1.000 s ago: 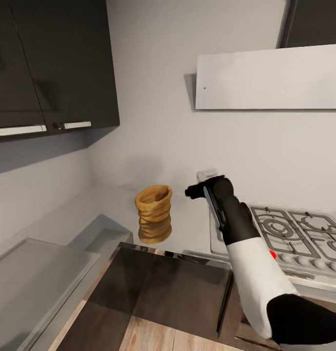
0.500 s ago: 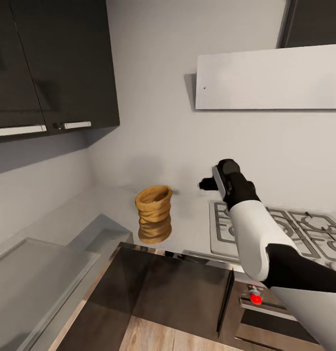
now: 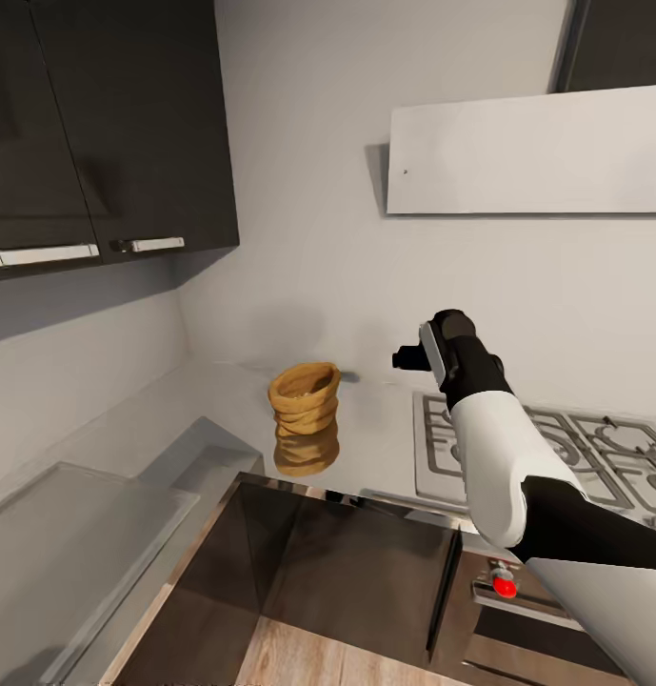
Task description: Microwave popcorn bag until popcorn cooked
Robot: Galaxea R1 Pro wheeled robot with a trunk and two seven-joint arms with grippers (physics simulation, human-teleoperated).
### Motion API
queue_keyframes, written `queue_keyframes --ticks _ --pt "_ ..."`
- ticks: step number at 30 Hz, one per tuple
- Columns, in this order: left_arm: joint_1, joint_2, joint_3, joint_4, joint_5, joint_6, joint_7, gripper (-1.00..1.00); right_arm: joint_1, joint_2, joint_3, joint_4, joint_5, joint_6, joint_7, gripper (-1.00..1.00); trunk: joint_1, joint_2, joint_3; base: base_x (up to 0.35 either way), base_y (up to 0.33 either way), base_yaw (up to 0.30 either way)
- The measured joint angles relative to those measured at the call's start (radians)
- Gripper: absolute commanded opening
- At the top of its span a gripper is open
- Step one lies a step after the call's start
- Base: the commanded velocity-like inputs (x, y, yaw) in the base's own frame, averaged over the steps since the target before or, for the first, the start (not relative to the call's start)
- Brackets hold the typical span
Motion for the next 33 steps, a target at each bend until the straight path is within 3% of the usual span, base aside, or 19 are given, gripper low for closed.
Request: queue_keyframes --ticks 14,20,26,33 --pt "0.000 0.000 0.000 0.000 -0.001 0.000 0.000 1.00 0.000 0.000 -0.001 0.001 0.002 0.000 -0.001 1.00 0.000 0.000 0.000 0.000 0.000 0.275" --pt "0.000 -0.019 -0.001 0.002 -0.003 -0.001 0.000 1.00 0.000 0.000 -0.001 0.001 0.002 0.000 -0.001 1.00 0.000 0.000 0.000 0.000 0.000 0.280" --pt "0.000 -0.020 -0.001 0.003 -0.004 -0.001 0.000 1.00 0.000 0.000 -0.001 0.001 0.002 0.000 -0.001 1.00 0.000 0.000 0.000 0.000 0.000 0.271" --pt "0.000 -0.021 -0.001 0.003 -0.004 -0.002 0.000 1.00 0.000 0.000 -0.001 0.000 0.001 0.000 -0.001 1.00 0.000 0.000 0.000 0.000 0.000 0.039"
